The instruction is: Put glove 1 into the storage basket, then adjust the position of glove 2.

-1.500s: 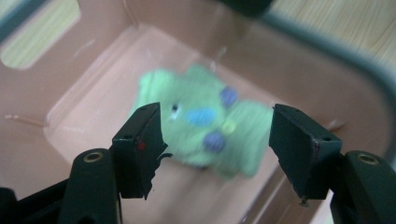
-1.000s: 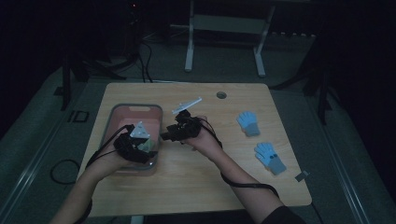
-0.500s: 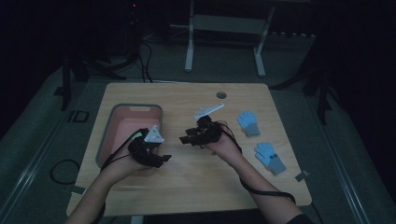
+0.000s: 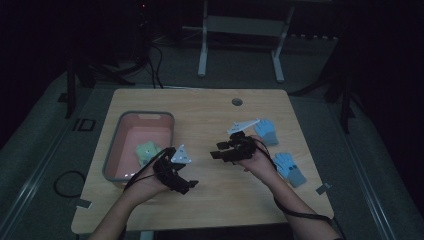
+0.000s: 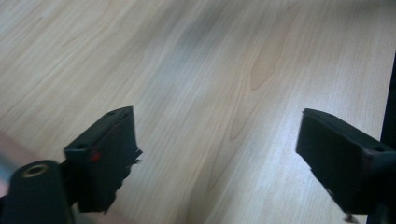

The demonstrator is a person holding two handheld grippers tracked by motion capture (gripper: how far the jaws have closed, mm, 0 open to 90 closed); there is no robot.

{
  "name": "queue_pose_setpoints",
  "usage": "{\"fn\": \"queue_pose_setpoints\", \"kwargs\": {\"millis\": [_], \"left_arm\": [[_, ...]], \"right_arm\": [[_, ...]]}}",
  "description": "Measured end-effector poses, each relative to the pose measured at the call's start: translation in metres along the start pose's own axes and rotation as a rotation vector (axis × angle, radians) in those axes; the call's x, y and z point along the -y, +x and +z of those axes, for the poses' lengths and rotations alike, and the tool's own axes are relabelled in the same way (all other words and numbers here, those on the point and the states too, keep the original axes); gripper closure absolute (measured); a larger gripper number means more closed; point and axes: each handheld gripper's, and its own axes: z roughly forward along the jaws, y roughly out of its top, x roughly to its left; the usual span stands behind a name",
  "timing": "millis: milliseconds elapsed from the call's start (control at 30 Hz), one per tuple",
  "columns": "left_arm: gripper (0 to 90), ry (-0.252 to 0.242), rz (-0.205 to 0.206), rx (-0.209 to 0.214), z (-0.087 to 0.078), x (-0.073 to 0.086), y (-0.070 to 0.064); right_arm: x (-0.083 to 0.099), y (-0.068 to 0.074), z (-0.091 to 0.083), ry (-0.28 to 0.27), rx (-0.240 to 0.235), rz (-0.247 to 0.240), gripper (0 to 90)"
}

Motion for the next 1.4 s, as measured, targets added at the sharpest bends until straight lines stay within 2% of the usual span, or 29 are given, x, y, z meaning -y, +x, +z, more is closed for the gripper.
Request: {"fn": "queue_pose_setpoints", "kwargs": {"millis": [100, 167, 200, 233, 267, 300, 367, 500, 567, 600, 800, 833, 967, 1000, 1067, 1167, 1200, 1333, 1400], "left_arm": [[7.2, 0.002, 0.008, -0.007, 0.006, -0.002, -0.008], [6.4, 0.002, 0.008, -0.007, 0.006, -0.002, -0.008], [2.6, -0.025, 0.011, -0.024, 0.010, -0.004, -0.015], [2.6, -0.025, 0.011, -0.024, 0.010, -0.004, -0.015], [2.6, -0.056, 0.005, -0.053, 0.013, -0.003, -0.018], [2.6, -0.062, -0.004, -0.042, 0.015, -0.002, -0.019], [2.6, -0.062, -0.018, -0.052, 0.020, -0.001, -0.022], [2.6, -0.048, -0.022, -0.078, 0.032, 0.005, -0.026], [2.7, -0.048, -0.022, -0.078, 0.032, 0.005, -0.026], [2.7, -0.043, -0.008, -0.089, 0.040, 0.008, -0.029], [2.7, -0.042, 0.022, -0.137, 0.049, 0.011, -0.035], [2.7, -0.042, 0.037, -0.136, 0.052, 0.012, -0.040], [2.6, -0.038, 0.043, -0.129, 0.054, 0.012, -0.042], [2.7, -0.043, 0.019, -0.108, 0.058, 0.015, -0.042], [2.7, -0.030, 0.027, -0.111, 0.061, 0.017, -0.042], [2.7, -0.032, 0.017, -0.104, 0.063, 0.020, -0.043], [2.7, -0.023, 0.018, -0.106, 0.067, 0.022, -0.044], [2.7, -0.013, 0.032, -0.113, 0.071, 0.025, -0.046], [2.7, -0.008, 0.036, -0.112, 0.073, 0.027, -0.047]], "right_arm": [[0.010, -0.003, 0.000, 0.002, -0.001, 0.003, 48.5], [0.013, -0.004, 0.000, 0.000, -0.003, 0.000, 48.5], [0.019, -0.005, -0.002, -0.001, -0.003, -0.002, 47.6], [0.021, -0.006, -0.002, 0.000, 0.000, -0.006, 47.5], [0.024, -0.007, -0.003, -0.002, 0.004, -0.013, 46.9], [0.027, -0.008, -0.005, -0.001, 0.003, -0.011, 46.8], [0.033, -0.011, -0.007, 0.006, 0.013, -0.016, 46.4], [0.045, -0.017, -0.017, 0.003, 0.029, -0.023, 45.8], [0.048, -0.018, -0.020, 0.003, 0.027, -0.020, 45.8], [0.052, -0.021, -0.027, -0.006, 0.051, -0.030, 46.0], [0.063, -0.033, -0.043, -0.036, 0.090, -0.033, 46.1], [0.065, -0.035, -0.045, -0.035, 0.101, -0.032, 46.1], [0.071, -0.041, -0.049, -0.036, 0.120, -0.022, 46.1], [0.074, -0.046, -0.052, -0.036, 0.134, -0.014, 46.2], [0.077, -0.050, -0.055, -0.040, 0.145, 0.000, 46.5], [0.079, -0.055, -0.059, -0.042, 0.166, 0.013, 46.5], [0.082, -0.062, -0.063, -0.045, 0.185, 0.027, 46.5], [0.084, -0.071, -0.067, -0.043, 0.212, 0.028, 46.5], [0.084, -0.082, -0.071, -0.055, 0.237, 0.032, 46.6]]}}
